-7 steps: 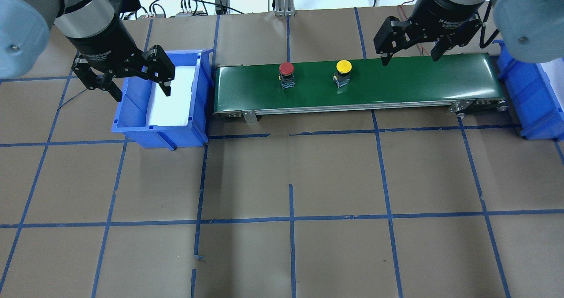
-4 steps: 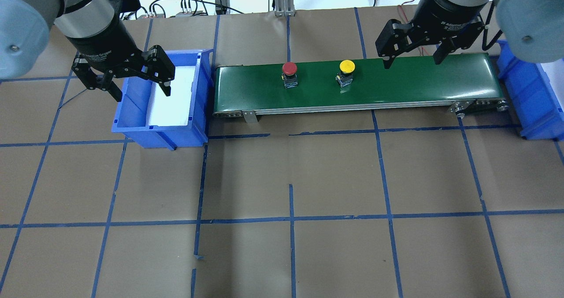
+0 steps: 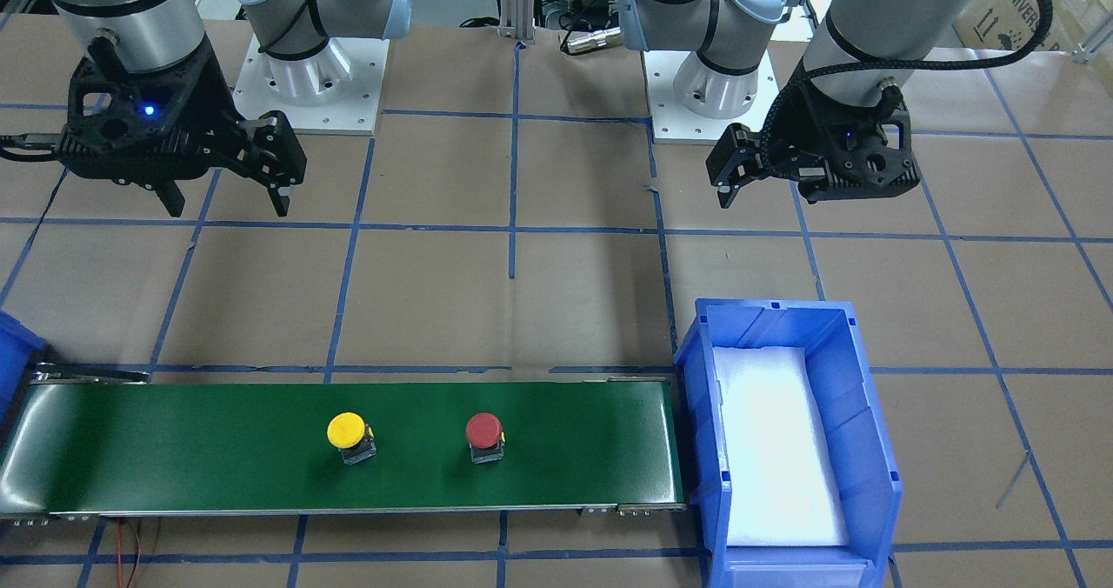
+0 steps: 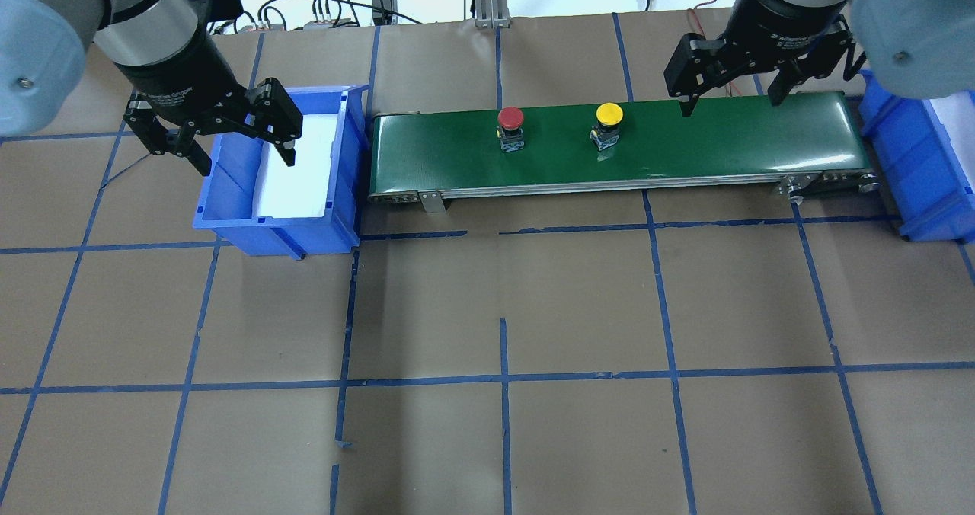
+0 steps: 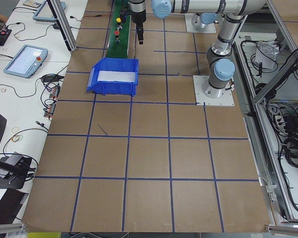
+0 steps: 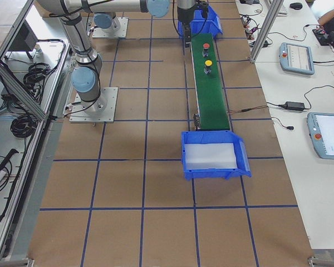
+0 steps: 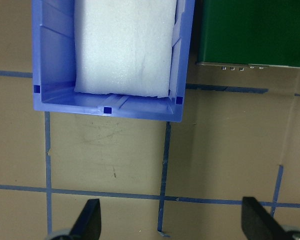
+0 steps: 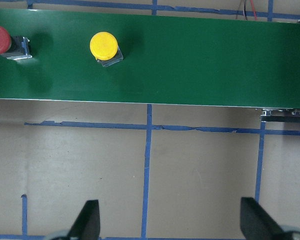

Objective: Transport two buttons from left to right

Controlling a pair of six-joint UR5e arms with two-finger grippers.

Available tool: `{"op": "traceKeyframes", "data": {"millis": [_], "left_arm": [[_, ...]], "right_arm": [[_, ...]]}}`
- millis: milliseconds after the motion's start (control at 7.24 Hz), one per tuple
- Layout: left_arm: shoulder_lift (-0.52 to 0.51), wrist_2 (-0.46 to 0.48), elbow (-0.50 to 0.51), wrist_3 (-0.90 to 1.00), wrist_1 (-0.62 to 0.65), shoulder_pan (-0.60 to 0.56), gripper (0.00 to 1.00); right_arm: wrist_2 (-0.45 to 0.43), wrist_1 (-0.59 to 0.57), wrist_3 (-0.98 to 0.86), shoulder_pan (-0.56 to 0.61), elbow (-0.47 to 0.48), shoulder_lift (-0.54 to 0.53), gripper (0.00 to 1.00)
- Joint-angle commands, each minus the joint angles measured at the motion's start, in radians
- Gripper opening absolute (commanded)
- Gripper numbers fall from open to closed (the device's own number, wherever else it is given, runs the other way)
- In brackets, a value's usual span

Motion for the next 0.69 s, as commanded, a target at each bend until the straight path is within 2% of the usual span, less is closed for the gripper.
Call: {"op": "traceKeyframes", "data": {"millis": [0, 414, 552], "left_arm": [[0.0, 0.0, 0.0, 0.0, 0.0, 0.0, 1.0], [0.0, 0.0, 0.0, 0.0, 0.0, 0.0, 1.0], [0.0, 0.0, 0.0, 0.0, 0.0, 0.0, 1.0]], "right_arm": [[-0.008, 0.079, -0.016, -0.064, -0.097, 0.091, 1.0], [-0.082, 0.055, -0.285, -0.093, -0.183, 0.243, 1.0], [-0.066, 0.05, -0.434, -0.139, -0.203, 0.277, 1.0]]}}
